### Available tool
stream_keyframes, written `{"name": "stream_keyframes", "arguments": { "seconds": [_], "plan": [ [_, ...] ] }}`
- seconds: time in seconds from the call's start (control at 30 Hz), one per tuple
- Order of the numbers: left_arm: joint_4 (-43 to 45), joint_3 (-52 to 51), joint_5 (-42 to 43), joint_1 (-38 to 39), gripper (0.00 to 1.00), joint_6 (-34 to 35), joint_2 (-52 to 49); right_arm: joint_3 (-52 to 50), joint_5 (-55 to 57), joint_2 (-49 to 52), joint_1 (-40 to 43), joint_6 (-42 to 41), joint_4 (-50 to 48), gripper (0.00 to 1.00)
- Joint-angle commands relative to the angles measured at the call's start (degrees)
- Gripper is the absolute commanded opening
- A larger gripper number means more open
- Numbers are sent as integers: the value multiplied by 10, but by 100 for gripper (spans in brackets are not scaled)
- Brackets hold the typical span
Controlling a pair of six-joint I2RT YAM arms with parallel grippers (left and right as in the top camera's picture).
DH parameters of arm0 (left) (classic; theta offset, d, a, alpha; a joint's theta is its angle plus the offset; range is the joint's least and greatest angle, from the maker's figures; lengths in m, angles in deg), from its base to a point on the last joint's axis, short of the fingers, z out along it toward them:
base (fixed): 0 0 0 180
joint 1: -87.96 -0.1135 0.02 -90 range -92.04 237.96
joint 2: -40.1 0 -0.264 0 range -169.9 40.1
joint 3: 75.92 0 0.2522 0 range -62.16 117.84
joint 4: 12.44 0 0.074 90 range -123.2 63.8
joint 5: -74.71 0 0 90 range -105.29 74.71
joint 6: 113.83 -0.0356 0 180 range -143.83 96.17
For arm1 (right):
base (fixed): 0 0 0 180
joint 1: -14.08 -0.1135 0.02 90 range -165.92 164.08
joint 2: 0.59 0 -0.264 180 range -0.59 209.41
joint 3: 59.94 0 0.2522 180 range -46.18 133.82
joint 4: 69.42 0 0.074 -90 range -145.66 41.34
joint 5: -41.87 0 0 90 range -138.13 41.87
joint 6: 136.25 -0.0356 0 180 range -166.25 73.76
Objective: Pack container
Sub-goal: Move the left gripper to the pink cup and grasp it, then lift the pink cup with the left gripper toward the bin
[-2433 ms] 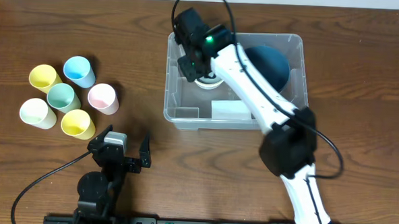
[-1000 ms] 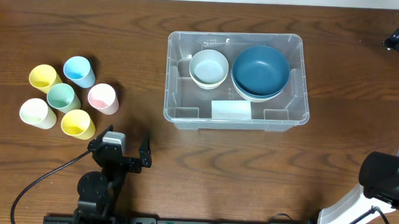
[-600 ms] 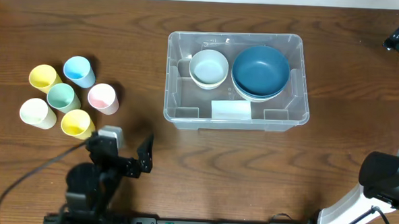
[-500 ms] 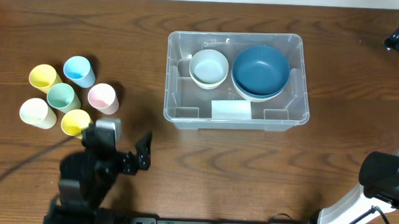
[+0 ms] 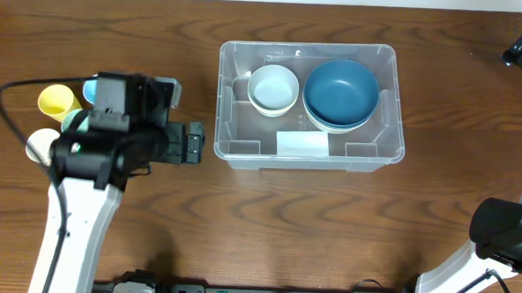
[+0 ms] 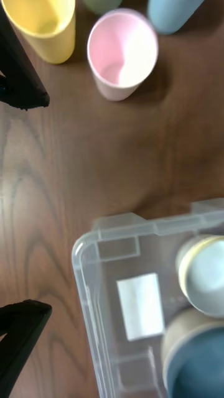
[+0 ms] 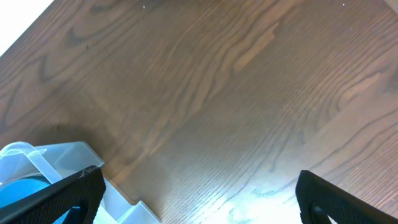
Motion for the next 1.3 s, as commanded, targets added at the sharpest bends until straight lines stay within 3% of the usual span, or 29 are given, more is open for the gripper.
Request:
{"name": "stream_keyframes", "arguments": {
  "seconds": [0.0,0.13,0.3,0.4,0.77,1.03,1.07,1.2,1.27],
  "plan": [
    [-1,7,8,-2,98,-12,-32,-1,2,5,2,-9,2,99],
    [10,7,-12,-5,98,-15,-53,-1,2,5,2,-9,2,99],
    [23,7,-84,-52,98,86,-63,-1,2,5,2,-9,2,99],
    [28,7,-85,-90,98,101,-76,-1,2,5,2,-9,2,99],
    [78,7,-85,-110,84,74,-193,-1,2,5,2,-9,2,99],
    [112,7,-85,-110,80,66,-288,-1,2,5,2,-9,2,99],
    [114,7,-85,-110,78,66,-299,-1,2,5,2,-9,2,99],
    [118,7,-85,-110,50,66,-325,-1,2,5,2,-9,2,99],
    [122,7,-85,-110,44,66,-331,-1,2,5,2,-9,2,99]
  ]
}}
